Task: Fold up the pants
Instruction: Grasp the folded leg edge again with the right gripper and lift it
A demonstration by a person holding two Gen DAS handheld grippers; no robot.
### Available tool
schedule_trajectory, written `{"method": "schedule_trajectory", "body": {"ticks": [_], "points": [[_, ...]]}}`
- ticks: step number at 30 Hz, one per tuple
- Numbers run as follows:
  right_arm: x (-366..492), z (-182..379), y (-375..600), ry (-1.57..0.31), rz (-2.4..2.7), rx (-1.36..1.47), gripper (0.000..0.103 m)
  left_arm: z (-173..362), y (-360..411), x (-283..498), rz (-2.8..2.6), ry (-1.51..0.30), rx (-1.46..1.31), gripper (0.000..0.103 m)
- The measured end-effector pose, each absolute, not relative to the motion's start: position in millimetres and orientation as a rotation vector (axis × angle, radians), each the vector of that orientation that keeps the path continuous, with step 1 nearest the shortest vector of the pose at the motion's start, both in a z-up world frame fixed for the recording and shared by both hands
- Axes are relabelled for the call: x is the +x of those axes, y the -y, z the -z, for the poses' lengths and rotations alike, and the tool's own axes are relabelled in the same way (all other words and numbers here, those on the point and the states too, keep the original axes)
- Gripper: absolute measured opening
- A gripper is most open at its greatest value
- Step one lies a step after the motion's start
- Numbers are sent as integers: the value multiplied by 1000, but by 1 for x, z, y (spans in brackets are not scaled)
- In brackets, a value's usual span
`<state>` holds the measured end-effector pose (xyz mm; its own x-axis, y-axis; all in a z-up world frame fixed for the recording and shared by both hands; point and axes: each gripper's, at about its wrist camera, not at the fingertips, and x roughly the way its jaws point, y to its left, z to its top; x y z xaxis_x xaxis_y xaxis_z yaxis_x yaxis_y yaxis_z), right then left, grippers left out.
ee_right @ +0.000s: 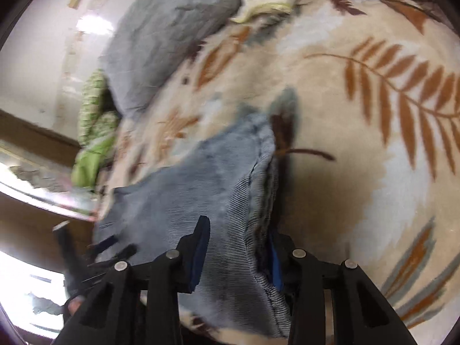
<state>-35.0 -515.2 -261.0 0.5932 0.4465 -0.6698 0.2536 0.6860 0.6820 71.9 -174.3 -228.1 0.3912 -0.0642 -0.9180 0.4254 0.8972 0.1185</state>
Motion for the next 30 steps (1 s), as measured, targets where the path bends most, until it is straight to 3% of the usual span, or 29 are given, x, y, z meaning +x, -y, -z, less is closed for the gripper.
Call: {"method": "schedule_trajectory", "body": {"ticks": [12,13,15,17,30], "points": [[-22,278,510,-975,-51,781,40,236,182,73,295,-1151,375,103],[-21,276,506,-978,-47,764,38,236,181,73,294,-1150,371,103],[-20,271,501,-981,-59,760,18,235,181,73,296,-1149,374,103],[-25,262,501,-950,-70,779,12,234,178,72,299,-1152,363,103],[-21,160,419,-827,-217,755,11,166,93,76,269,-1046,156,103]]}}
